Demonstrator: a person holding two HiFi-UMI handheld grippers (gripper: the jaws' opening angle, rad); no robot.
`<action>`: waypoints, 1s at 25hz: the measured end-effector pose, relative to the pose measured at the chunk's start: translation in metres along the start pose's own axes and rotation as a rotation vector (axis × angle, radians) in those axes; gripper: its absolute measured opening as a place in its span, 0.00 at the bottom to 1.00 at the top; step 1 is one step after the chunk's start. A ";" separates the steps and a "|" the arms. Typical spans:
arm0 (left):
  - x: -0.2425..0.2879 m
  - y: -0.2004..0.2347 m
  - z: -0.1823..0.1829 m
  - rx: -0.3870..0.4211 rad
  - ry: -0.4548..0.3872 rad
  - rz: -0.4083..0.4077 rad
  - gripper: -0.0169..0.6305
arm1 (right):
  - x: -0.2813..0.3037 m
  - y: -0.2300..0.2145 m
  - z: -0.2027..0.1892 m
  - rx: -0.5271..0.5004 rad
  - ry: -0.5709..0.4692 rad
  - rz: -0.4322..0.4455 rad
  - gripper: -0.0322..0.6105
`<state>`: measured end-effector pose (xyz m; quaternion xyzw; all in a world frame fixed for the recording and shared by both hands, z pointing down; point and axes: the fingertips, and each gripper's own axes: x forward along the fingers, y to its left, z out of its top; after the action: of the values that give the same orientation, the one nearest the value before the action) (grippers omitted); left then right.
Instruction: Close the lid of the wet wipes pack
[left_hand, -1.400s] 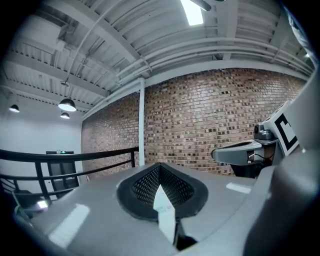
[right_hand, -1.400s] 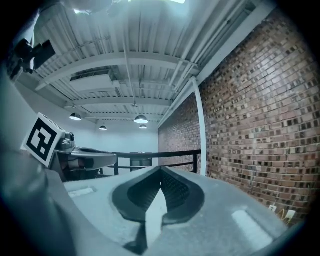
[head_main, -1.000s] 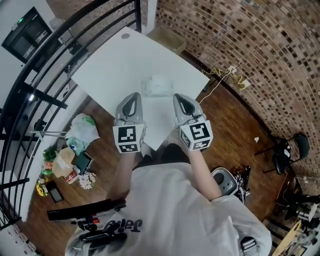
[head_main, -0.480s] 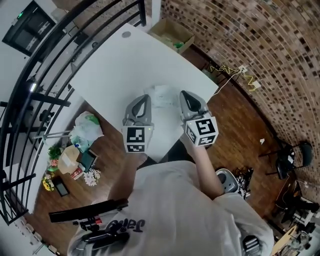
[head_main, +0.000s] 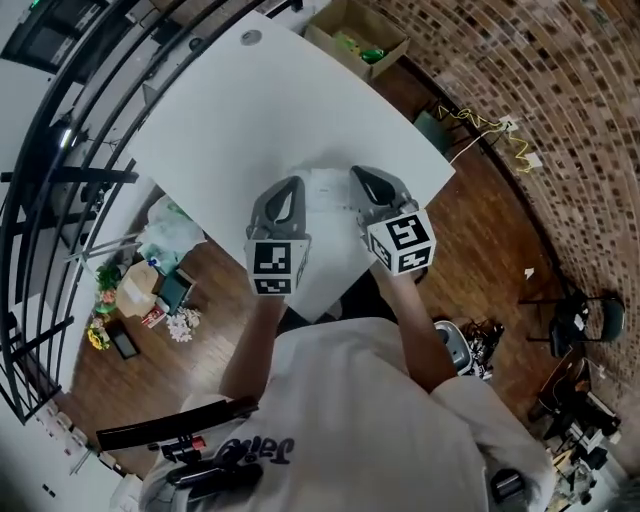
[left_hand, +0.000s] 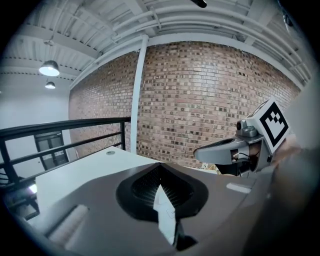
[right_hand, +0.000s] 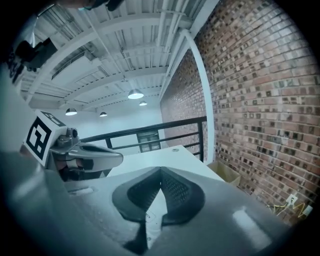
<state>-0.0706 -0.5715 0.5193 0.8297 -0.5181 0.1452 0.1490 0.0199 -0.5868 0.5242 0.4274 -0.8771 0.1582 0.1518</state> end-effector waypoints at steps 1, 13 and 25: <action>0.005 0.001 -0.002 -0.002 0.007 0.005 0.05 | 0.006 -0.004 -0.005 0.008 0.023 0.004 0.03; 0.026 0.014 -0.036 -0.034 0.076 0.027 0.05 | 0.062 -0.010 -0.043 -0.028 0.200 0.075 0.03; 0.019 0.015 -0.051 -0.055 0.100 0.042 0.05 | 0.057 0.002 -0.068 -0.019 0.277 0.093 0.03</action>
<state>-0.0805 -0.5730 0.5752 0.8059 -0.5311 0.1754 0.1941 -0.0065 -0.5982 0.6088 0.3591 -0.8680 0.2144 0.2678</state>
